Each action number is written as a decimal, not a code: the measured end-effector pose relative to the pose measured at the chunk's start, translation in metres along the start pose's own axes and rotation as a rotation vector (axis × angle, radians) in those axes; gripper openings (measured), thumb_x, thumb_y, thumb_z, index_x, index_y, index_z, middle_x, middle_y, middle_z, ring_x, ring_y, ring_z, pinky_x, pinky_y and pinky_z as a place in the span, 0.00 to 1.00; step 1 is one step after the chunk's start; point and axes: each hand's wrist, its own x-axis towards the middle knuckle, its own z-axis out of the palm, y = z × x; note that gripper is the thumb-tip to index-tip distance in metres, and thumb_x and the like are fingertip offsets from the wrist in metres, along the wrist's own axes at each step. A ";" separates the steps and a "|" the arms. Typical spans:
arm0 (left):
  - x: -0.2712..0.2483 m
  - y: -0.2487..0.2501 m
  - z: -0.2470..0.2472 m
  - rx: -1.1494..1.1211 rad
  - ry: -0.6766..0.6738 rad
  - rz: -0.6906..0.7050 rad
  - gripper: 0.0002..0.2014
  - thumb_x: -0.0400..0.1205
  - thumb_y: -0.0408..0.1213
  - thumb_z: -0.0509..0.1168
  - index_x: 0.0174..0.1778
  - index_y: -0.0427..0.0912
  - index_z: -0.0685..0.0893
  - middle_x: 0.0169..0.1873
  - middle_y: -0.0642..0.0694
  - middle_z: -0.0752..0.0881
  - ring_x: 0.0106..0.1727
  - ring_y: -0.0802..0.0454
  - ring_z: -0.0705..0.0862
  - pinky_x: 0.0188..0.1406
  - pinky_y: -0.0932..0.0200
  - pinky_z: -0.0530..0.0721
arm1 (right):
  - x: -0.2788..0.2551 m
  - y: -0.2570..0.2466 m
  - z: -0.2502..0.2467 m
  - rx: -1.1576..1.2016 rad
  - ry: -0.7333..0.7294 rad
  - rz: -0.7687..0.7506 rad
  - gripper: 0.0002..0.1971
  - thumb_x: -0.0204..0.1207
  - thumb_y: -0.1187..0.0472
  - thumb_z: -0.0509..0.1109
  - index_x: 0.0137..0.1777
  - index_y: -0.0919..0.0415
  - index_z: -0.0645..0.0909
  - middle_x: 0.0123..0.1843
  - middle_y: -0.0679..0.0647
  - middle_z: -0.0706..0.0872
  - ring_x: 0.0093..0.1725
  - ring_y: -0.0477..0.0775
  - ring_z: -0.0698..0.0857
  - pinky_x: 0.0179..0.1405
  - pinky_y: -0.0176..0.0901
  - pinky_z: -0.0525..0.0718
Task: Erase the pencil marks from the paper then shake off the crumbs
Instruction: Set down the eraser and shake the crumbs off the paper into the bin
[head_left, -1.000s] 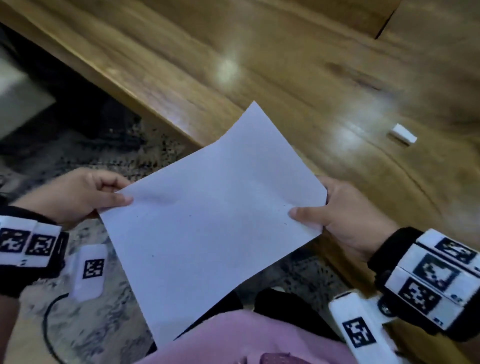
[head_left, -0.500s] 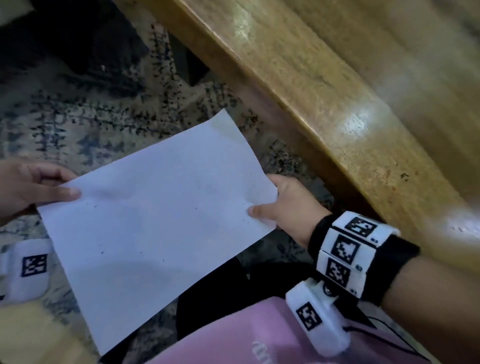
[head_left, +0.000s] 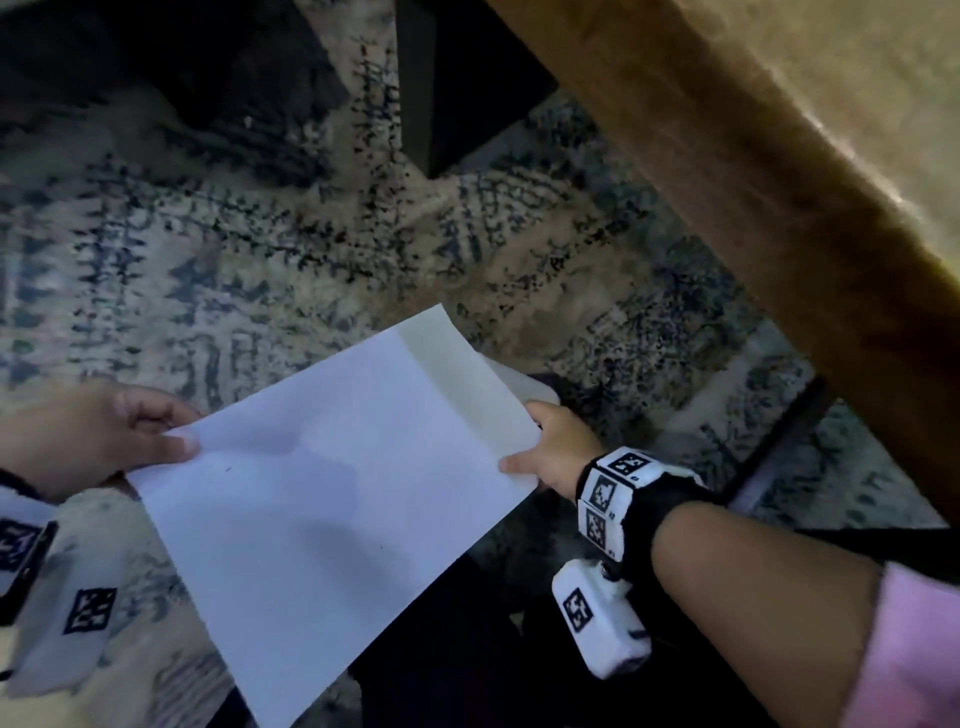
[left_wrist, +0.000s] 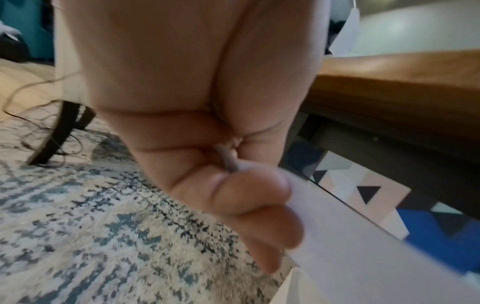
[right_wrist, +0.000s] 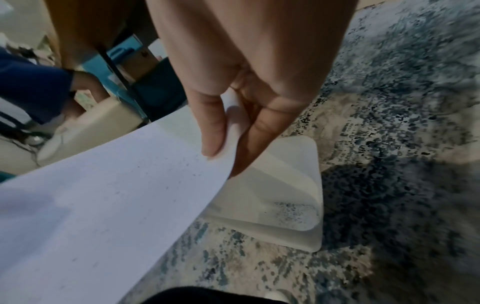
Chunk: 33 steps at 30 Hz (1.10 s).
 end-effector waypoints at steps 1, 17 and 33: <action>0.001 0.005 0.007 0.047 -0.009 -0.007 0.10 0.73 0.22 0.67 0.31 0.39 0.89 0.21 0.44 0.90 0.27 0.42 0.86 0.27 0.55 0.84 | 0.011 0.005 0.003 -0.036 0.003 0.005 0.18 0.69 0.69 0.77 0.59 0.67 0.80 0.53 0.55 0.85 0.50 0.57 0.84 0.35 0.42 0.81; 0.025 0.057 0.069 0.142 0.045 -0.147 0.03 0.75 0.26 0.68 0.36 0.32 0.86 0.07 0.49 0.82 0.09 0.56 0.79 0.16 0.63 0.84 | 0.100 0.046 0.032 -0.458 -0.039 0.173 0.34 0.72 0.57 0.75 0.75 0.57 0.64 0.72 0.62 0.72 0.64 0.65 0.79 0.61 0.55 0.82; 0.027 0.094 0.092 0.152 0.035 -0.095 0.02 0.75 0.30 0.68 0.38 0.37 0.81 0.03 0.61 0.76 0.26 0.52 0.88 0.44 0.51 0.90 | 0.084 0.016 0.065 -0.435 -0.288 0.028 0.33 0.86 0.48 0.50 0.83 0.62 0.40 0.86 0.56 0.40 0.84 0.54 0.43 0.80 0.42 0.45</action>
